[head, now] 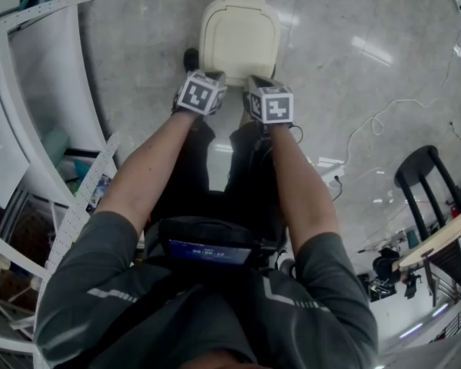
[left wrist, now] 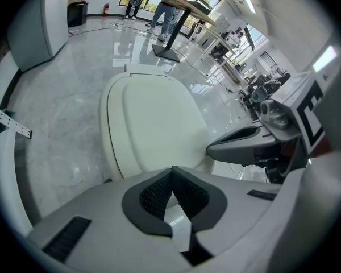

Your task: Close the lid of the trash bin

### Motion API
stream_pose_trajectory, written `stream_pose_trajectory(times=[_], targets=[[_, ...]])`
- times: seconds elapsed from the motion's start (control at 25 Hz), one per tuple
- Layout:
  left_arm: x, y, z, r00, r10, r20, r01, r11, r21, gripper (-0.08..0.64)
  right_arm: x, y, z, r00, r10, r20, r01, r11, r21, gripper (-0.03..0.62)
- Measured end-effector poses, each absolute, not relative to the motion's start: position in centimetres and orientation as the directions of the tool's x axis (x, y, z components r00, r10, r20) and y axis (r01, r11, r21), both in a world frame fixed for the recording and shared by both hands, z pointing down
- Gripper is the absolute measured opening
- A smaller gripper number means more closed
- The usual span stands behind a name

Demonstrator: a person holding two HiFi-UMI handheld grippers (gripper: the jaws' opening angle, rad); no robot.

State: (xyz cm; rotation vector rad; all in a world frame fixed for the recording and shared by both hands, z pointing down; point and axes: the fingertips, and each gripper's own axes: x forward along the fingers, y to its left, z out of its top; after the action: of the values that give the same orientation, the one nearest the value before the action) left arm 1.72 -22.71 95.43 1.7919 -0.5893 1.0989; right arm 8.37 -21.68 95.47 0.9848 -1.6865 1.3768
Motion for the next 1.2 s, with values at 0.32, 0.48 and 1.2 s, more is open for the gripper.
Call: stream_pose_trajectory(times=[0.32, 0.48, 1.2], targets=[[1.7, -22.5, 96.0, 0.483, 0.075, 0.872, -0.762, -0.454, 0.461, -0.008, 8.4, -21.6, 96.1, -0.426, -0.108, 0.898, -0.901, 0.144, -0.410, 0.011], [1.7, -22.5, 96.2, 0.487, 0.082, 0.869, -0.766, -0.438, 0.470, -0.008, 8.3, -21.6, 96.2, -0.408, -0.110, 0.906, -0.906, 0.171, -0.387, 0.011], [0.6, -26.2, 91.9, 0.498, 0.018, 0.867, -0.777, -0.434, 0.455, -0.008, 8.6, -24.2, 92.2, -0.388, -0.154, 0.909, -0.915, 0.183, -0.359, 0.011]])
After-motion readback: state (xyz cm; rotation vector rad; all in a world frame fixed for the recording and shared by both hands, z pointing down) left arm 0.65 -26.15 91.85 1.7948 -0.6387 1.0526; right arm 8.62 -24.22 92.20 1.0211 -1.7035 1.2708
